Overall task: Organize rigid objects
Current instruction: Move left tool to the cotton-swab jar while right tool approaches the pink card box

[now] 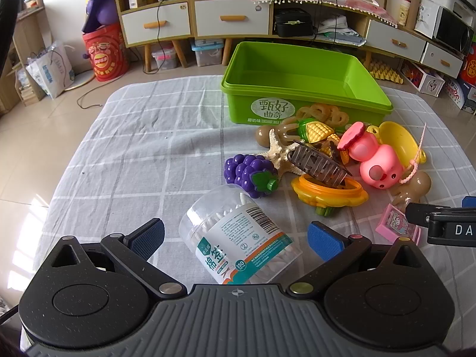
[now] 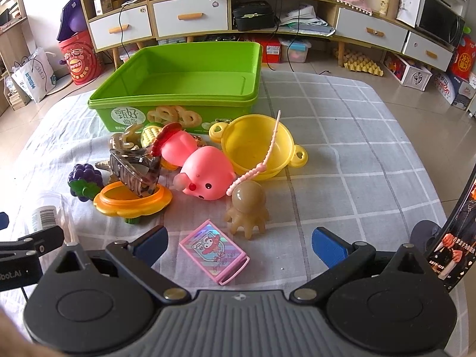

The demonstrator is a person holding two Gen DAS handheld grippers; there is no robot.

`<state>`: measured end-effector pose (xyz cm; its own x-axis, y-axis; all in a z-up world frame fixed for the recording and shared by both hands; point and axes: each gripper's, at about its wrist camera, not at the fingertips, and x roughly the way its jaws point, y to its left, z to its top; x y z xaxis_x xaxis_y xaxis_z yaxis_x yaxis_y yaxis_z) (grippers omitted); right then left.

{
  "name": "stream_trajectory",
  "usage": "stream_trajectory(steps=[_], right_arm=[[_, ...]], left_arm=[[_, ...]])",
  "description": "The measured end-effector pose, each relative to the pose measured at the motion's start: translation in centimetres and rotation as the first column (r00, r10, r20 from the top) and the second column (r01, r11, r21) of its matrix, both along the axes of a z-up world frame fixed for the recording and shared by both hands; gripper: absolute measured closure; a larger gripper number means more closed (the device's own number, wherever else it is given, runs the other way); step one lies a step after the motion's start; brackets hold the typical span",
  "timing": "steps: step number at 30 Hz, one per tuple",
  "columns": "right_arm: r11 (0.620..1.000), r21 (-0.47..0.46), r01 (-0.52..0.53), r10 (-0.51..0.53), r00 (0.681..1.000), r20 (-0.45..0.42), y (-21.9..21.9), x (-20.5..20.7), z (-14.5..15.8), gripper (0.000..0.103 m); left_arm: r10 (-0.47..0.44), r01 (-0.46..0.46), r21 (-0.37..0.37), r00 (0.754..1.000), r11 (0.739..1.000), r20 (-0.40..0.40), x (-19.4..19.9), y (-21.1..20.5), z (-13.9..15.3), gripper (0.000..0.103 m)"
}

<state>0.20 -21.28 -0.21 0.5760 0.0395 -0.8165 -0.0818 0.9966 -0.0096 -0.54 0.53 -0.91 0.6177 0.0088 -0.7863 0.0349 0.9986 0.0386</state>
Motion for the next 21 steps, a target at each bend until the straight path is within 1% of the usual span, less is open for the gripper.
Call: stream_trajectory(steps=[21], right_arm=[[1.000,0.001,-0.003,0.003,1.000,0.000,0.22,-0.07,0.03,0.003]], left_arm=[[-0.001,0.001,-0.001,1.000,1.000,-0.002,0.03,0.04,-0.06,0.002]])
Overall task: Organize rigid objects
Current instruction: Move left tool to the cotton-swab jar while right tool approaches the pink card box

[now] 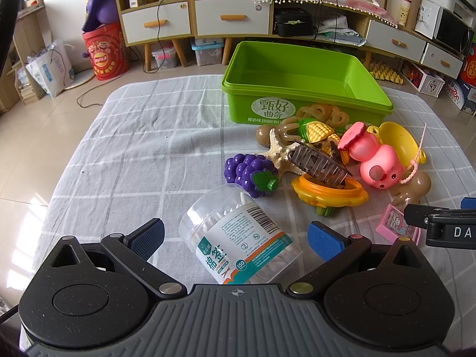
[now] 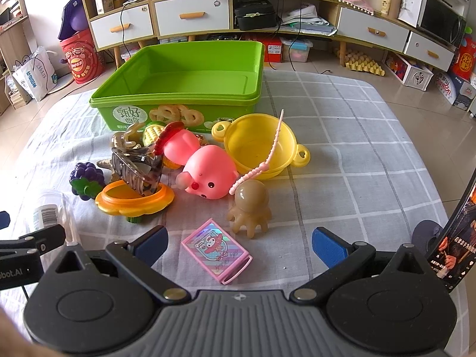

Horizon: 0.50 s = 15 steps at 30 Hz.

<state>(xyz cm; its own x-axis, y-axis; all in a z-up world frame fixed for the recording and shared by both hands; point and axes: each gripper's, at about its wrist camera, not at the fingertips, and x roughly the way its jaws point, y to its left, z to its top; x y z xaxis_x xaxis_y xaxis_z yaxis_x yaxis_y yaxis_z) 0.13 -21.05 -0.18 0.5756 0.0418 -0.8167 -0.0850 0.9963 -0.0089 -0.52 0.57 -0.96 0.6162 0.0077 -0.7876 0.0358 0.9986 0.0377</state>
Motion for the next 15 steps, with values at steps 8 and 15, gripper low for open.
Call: stream_trajectory(steps=[8,15], right_arm=[[1.000,0.003,-0.002,0.002,1.000,0.001,0.08,0.03,0.02,0.003],[1.000,0.004,-0.003,0.003,1.000,0.001,0.13,0.02,0.06,0.003]], left_arm=[[0.000,0.000,0.000,1.000,1.000,0.000,0.02,0.02,0.01,0.002],[-0.002,0.002,-0.002,1.000,1.000,-0.002,0.00,0.04,-0.03,0.002]])
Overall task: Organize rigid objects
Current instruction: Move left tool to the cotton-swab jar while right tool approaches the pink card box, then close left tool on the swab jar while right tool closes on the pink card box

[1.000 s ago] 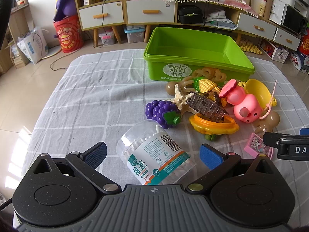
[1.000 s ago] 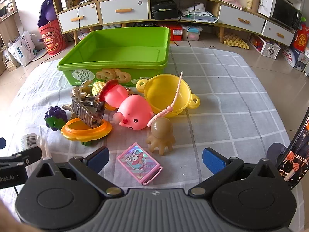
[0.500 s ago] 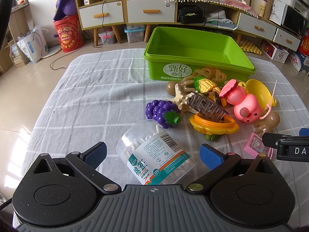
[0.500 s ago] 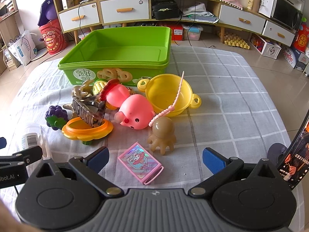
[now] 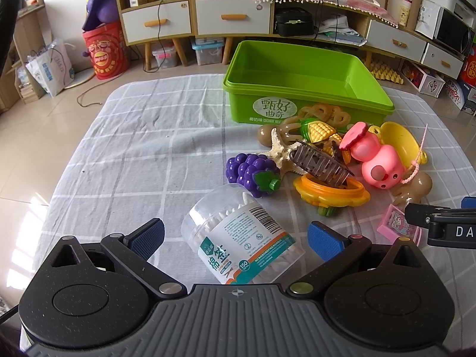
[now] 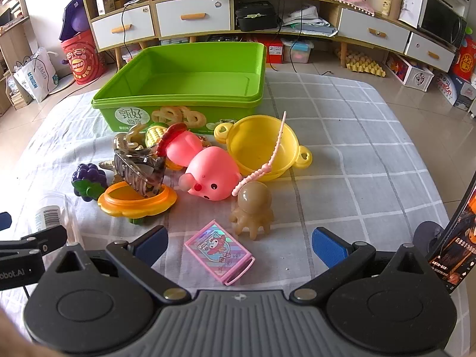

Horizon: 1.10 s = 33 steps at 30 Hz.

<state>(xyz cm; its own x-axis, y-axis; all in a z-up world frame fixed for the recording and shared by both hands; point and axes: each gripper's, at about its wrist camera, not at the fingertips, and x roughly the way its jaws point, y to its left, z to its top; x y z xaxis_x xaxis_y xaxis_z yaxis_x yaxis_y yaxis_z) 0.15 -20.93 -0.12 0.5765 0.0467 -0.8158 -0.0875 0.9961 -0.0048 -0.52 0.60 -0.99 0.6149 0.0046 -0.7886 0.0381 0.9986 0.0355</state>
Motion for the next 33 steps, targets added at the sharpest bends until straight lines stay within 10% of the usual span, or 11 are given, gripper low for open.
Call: stream_trajectory(steps=[33], right_arm=[[0.988,-0.007,-0.152,0.151,0.988,-0.023,-0.6,0.1,-5.6,0.003]], left_arm=[[-0.209,0.212,-0.140,0.977,0.967,0.033,-0.3,3.0,-3.7,0.004]])
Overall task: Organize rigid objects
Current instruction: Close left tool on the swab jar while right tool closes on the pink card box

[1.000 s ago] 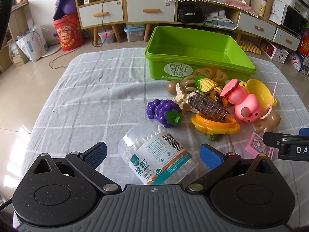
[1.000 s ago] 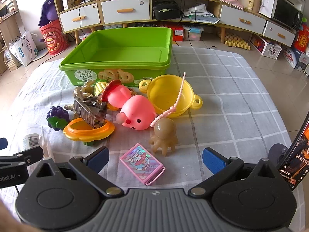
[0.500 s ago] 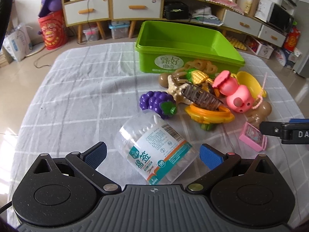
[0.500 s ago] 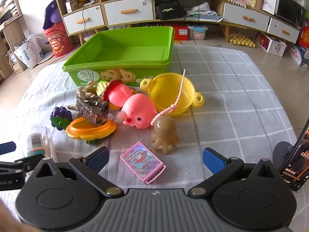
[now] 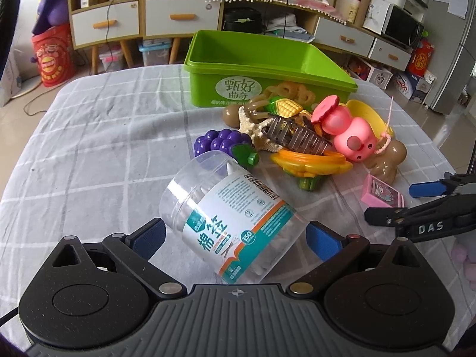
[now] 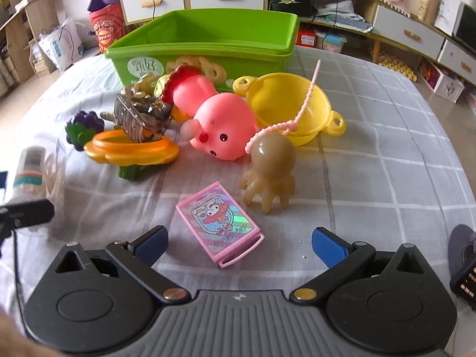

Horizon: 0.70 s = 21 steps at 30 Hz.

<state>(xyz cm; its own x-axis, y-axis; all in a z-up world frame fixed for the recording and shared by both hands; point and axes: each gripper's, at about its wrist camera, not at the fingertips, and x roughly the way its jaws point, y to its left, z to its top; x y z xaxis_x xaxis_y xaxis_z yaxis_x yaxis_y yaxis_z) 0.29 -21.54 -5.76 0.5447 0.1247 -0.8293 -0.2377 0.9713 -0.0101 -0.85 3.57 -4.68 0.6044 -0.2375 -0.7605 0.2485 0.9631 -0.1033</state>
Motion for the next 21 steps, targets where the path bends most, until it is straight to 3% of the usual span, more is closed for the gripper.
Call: stream_trajectory(steps=[6,11,21], right_arm=[[0.999,0.017,-0.041,0.041,0.998,0.040,0.4,-0.2,-0.3,0.003],[0.998,0.035,-0.056,0.054,0.996,0.065,0.4,-0.6,-0.3,0.011],[0.995,0.054,-0.078,0.073,0.993,0.095,0.5,-1.3,0.4,0.048]], left_arm=[[-0.018,0.018,-0.006,0.999,1.000,0.041,-0.1,0.0,-0.5,0.004],[-0.012,0.014,-0.029,0.998,0.999,0.065,-0.2,0.2,-0.7,0.005],[0.010,-0.006,-0.044,0.995,0.999,0.098,0.1,0.4,-1.1,0.004]])
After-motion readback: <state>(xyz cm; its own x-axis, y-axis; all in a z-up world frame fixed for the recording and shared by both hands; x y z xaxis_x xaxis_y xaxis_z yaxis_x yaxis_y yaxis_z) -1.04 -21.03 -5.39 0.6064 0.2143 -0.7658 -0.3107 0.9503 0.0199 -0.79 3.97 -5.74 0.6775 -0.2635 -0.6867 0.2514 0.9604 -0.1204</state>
